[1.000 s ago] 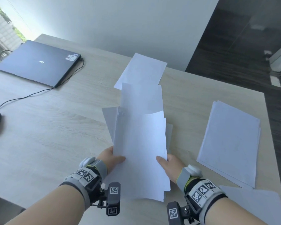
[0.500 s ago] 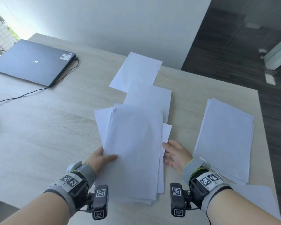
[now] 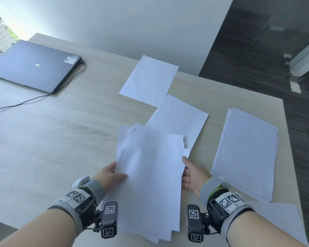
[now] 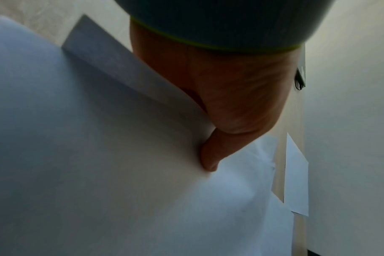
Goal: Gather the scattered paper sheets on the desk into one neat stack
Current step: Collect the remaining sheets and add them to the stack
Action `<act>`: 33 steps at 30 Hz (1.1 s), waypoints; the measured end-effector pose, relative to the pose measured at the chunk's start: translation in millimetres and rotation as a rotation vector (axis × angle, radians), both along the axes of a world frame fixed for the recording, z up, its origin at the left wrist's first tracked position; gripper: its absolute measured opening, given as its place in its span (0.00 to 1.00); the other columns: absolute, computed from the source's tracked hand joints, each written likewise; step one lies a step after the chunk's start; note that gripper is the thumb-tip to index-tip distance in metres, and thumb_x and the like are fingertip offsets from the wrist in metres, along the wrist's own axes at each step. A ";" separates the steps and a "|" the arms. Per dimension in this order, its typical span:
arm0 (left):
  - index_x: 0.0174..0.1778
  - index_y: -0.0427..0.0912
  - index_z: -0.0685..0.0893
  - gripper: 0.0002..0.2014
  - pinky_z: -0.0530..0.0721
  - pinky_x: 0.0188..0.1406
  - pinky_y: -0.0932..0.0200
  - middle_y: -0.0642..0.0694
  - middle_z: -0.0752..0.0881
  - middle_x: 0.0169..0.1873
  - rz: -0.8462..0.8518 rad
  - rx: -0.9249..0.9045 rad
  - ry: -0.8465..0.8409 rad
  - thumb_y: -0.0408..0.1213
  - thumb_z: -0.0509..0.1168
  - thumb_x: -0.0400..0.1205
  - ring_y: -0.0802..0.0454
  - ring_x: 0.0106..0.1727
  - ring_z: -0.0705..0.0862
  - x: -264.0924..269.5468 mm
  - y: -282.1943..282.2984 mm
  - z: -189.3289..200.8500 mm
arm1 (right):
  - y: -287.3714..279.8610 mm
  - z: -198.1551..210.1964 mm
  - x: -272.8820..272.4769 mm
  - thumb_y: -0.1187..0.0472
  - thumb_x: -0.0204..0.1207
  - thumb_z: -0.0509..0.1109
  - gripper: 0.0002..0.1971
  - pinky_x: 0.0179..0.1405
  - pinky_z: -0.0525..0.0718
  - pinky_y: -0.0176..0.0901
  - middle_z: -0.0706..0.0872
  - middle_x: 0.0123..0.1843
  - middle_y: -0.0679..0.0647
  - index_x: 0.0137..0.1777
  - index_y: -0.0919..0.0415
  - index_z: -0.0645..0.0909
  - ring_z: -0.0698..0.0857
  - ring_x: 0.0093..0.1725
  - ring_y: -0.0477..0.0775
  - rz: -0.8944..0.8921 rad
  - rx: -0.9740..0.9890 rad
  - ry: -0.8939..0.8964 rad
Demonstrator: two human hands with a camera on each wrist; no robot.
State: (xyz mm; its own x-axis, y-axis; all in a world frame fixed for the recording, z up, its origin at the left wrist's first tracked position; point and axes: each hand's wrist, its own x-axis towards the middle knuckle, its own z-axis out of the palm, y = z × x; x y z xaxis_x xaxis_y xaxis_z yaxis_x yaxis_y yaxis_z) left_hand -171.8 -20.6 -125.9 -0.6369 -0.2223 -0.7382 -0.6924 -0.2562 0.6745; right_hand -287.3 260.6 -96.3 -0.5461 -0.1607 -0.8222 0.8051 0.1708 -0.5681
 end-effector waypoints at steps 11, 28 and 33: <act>0.55 0.40 0.91 0.24 0.89 0.58 0.30 0.33 0.94 0.47 -0.162 -0.081 -0.124 0.28 0.74 0.61 0.31 0.46 0.92 4.6 -36.4 1.9 | -9.6 -1.3 -40.4 0.62 0.84 0.69 0.04 0.39 0.89 0.57 0.87 0.44 0.58 0.54 0.59 0.84 0.85 0.39 0.61 -0.332 0.091 0.100; 0.70 0.37 0.83 0.20 0.81 0.60 0.45 0.36 0.89 0.55 0.320 -0.190 -0.123 0.38 0.71 0.83 0.39 0.49 0.86 -38.2 -92.4 -12.5 | -52.8 -19.2 -27.2 0.71 0.85 0.65 0.09 0.47 0.89 0.51 0.91 0.51 0.61 0.56 0.62 0.85 0.89 0.46 0.59 0.215 0.011 0.235; 0.74 0.39 0.82 0.46 0.84 0.65 0.44 0.41 0.88 0.62 0.128 -0.346 -0.192 0.68 0.78 0.66 0.38 0.61 0.87 -49.0 -96.2 -8.4 | -92.0 -27.1 -29.2 0.50 0.71 0.70 0.14 0.50 0.89 0.62 0.94 0.47 0.59 0.48 0.58 0.88 0.92 0.48 0.67 0.474 0.166 0.377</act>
